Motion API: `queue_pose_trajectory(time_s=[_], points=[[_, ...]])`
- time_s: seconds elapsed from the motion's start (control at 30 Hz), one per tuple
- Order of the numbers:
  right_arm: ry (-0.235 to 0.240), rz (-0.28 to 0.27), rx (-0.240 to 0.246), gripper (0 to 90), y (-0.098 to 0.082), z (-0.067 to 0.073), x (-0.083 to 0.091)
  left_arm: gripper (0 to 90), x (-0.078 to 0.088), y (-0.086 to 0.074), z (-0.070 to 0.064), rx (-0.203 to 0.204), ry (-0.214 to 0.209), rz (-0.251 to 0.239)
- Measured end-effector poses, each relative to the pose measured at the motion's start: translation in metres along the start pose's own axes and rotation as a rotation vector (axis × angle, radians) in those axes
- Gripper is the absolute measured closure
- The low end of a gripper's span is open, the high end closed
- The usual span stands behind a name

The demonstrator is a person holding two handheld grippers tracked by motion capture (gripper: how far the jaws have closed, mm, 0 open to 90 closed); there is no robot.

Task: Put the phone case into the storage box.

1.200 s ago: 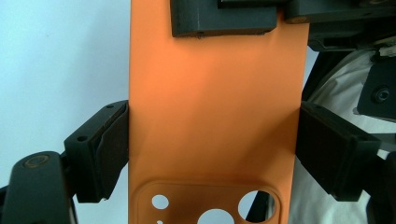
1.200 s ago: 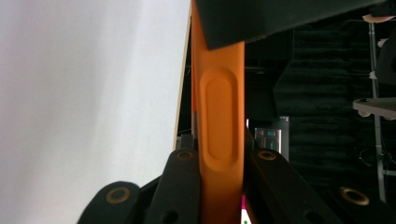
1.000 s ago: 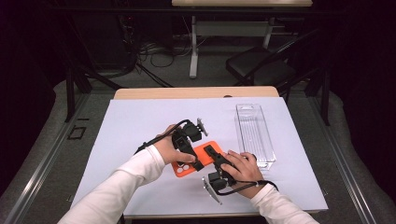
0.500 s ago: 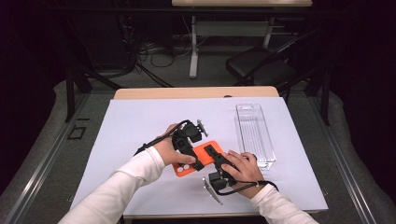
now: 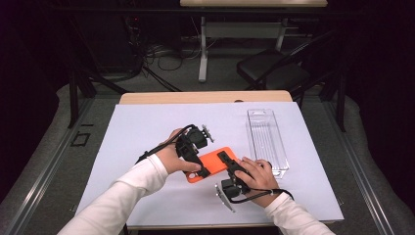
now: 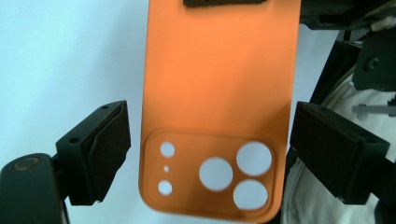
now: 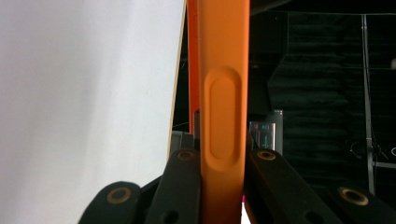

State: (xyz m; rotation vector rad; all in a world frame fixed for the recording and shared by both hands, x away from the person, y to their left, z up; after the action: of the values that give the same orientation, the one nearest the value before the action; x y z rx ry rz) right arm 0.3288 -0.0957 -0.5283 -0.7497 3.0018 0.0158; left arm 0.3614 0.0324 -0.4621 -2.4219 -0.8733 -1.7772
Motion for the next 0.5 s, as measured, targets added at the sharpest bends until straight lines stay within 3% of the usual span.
queue_pose_trajectory(time_s=[0.13,0.27,0.3,0.5], points=[[0.001,0.010,0.003,86.8,-0.005,0.000,0.001,13.5,0.004,-0.004,0.000,-0.003,0.004,-0.008],[0.000,0.024,-0.029,86.8,-0.008,0.000,0.002,15.2,0.011,-0.009,0.001,0.003,0.017,-0.028],[0.005,0.024,-0.014,86.8,-0.010,-0.001,0.003,15.2,0.012,-0.010,0.001,0.008,0.021,-0.037],[0.001,0.031,-0.038,86.8,-0.014,-0.002,0.004,15.5,0.021,-0.019,0.004,0.019,0.007,-0.051]])
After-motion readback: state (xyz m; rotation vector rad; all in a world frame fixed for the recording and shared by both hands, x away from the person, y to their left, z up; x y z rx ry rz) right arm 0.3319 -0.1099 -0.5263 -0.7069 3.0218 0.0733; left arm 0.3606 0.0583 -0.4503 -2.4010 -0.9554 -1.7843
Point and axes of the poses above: each handheld gripper's, and its own axes: x roughly backward along the jaws, y roughly out of its top, z roughly to its left, the point moved 5 cm from there along -x, roughly forward along the jaws, and after that the axes turned 12 degrees about -y, right-handed, at the moved point
